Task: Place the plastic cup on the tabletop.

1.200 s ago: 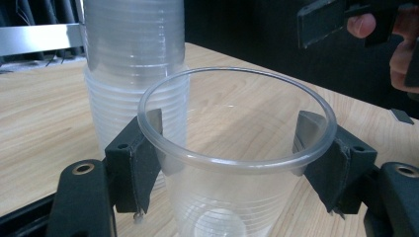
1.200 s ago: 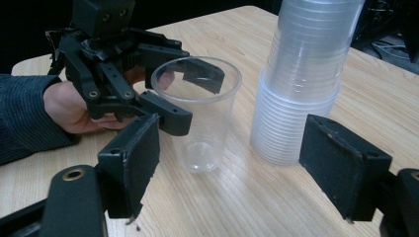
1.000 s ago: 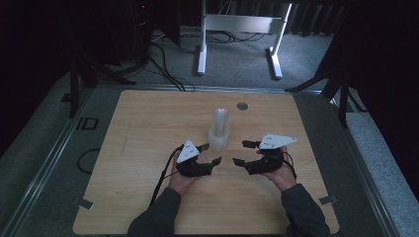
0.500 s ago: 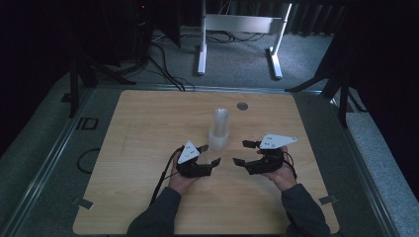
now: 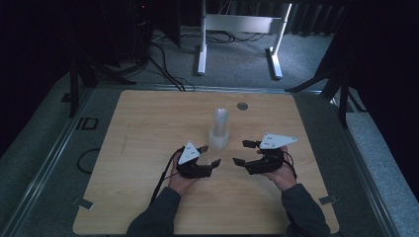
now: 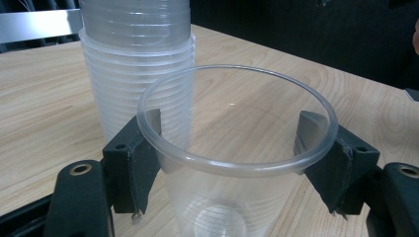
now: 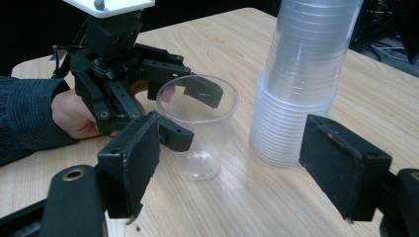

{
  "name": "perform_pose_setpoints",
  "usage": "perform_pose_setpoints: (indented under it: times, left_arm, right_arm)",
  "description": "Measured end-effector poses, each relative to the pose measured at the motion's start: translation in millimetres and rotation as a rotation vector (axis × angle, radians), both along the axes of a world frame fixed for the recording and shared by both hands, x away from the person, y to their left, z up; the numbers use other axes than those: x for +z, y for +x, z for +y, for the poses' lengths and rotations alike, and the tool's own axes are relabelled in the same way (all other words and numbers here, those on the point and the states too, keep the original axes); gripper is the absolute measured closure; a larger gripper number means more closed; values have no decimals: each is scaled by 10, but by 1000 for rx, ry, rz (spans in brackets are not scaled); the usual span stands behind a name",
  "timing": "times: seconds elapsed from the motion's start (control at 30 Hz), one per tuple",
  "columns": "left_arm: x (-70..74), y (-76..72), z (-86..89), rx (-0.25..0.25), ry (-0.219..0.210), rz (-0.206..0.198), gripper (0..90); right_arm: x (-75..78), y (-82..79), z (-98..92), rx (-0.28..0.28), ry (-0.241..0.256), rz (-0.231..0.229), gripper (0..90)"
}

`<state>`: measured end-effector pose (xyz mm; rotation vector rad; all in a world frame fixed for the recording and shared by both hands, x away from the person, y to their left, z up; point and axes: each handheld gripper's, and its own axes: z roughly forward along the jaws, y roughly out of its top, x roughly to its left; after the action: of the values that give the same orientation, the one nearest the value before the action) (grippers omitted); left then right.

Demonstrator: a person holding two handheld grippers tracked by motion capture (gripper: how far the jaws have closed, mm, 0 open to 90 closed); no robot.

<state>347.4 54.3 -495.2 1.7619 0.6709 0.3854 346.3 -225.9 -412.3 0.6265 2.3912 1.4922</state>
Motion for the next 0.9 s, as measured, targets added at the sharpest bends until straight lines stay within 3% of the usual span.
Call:
perform_pose_setpoints:
  times: [0.57,0.9]
  left_arm:
    - [-21,-29,-20,1,38,4,256]
    - [-14,-40,-14,-5,53,30,156]
  right_arm:
    - [2,-1,-3,-1,1,0,232]
    - [-9,-3,5,2,1,4,232]
